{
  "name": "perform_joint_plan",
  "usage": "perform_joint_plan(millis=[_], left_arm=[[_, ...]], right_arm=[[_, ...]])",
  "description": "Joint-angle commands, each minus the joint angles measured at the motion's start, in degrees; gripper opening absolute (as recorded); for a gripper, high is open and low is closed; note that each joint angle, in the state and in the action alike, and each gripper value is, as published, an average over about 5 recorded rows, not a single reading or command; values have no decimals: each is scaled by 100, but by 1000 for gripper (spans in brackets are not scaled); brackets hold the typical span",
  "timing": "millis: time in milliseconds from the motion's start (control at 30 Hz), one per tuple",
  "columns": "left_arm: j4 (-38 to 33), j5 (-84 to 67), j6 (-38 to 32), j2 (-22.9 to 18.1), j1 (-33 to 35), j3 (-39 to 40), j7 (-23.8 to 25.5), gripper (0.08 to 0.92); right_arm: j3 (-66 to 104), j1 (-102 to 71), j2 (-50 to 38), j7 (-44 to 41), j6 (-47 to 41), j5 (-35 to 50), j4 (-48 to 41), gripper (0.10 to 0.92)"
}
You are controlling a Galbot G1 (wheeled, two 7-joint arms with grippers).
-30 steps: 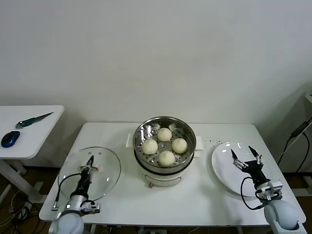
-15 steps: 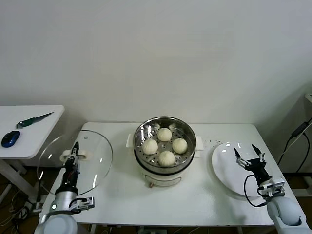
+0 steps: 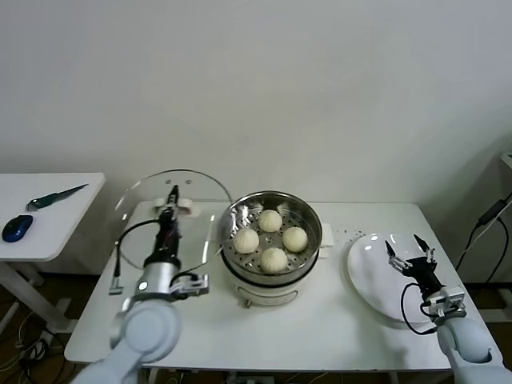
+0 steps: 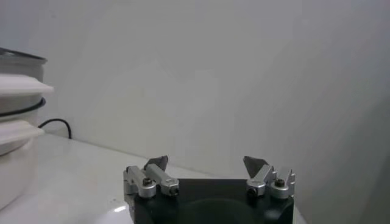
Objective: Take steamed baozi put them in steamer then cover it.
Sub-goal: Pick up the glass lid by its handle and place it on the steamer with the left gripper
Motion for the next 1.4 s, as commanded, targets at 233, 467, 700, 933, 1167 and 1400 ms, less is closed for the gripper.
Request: perform_joint_plan(millis=[233,467,700,933,1167,1400], left_arm=[[1759,1480,470,-2654,-1583,1801,1280,151],[2153,1531,470,-3100,-1305,1757,1243,151],[2360,1464,470,-3097,-1234,1667,1155,151],[2589,1279,470,-3109,-1242,1502,1004,151],[2738,1186,470,-3103,-1258,1400,784,151],[2842,1163,470,-3111,-1269,1339,682,151]], right_arm=[[152,-22,-42,-7,44,-96,-119,823],[188,-37,-32,-13,53,-159,-91,823],[170,-25,22,-14,58,-251,-95,823],[160,-15,26,-16,63,-296,-92,823],[173,-15,-1,-34,75,-312,-109,823],[189,-28,10,-50,90,-339,-102,823]])
